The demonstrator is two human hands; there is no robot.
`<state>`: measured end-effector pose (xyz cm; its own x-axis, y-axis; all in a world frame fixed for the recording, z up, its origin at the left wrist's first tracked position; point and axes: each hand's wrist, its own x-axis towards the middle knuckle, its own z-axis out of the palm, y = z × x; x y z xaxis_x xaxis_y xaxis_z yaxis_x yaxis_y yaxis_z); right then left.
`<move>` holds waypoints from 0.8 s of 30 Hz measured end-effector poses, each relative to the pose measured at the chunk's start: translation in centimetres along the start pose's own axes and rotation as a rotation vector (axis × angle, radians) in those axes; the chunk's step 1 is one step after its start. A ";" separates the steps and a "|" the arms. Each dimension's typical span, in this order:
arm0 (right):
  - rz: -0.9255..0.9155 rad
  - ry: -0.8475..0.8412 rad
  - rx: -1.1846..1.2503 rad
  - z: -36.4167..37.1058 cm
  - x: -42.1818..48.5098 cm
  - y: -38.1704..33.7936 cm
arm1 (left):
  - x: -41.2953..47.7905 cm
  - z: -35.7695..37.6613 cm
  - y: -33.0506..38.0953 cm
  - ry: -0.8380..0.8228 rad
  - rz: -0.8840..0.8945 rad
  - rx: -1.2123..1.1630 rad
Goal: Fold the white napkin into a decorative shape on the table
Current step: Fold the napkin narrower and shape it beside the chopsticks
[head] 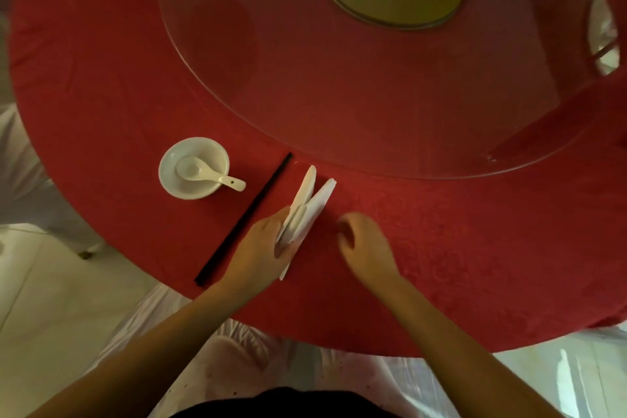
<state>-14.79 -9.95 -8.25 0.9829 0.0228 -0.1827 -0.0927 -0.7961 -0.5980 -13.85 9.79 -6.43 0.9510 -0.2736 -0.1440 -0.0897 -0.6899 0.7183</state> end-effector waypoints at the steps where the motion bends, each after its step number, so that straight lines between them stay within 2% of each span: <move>1: -0.003 0.047 -0.012 -0.7 1.0 0.3 | -0.6 0.2 -0.3 -0.019 -0.032 0.055; 3: -0.082 0.045 -0.043 -1.8 3.1 -0.1 | -2.0 0.7 -0.8 -0.008 -0.087 0.150; 8: -0.268 -0.151 -0.051 -2.1 6.4 -1.7 | -4.7 2.3 -0.9 0.086 -0.124 0.213; 14: -0.268 -0.169 -0.019 -1.8 7.5 -2.0 | -4.6 2.4 -0.8 0.194 -0.131 0.225; 21: -0.243 -0.202 -0.019 -1.5 7.8 -2.2 | -4.8 2.8 -1.6 0.179 -0.128 0.242; 24: -0.255 -0.217 -0.053 -1.4 8.3 -2.4 | -4.4 2.7 -1.7 0.231 -0.141 0.254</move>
<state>-6.16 -8.69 -7.30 0.9162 0.3486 -0.1975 0.1658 -0.7786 -0.6052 -18.69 10.31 -8.88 0.9984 -0.0260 -0.0511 0.0034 -0.8626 0.5060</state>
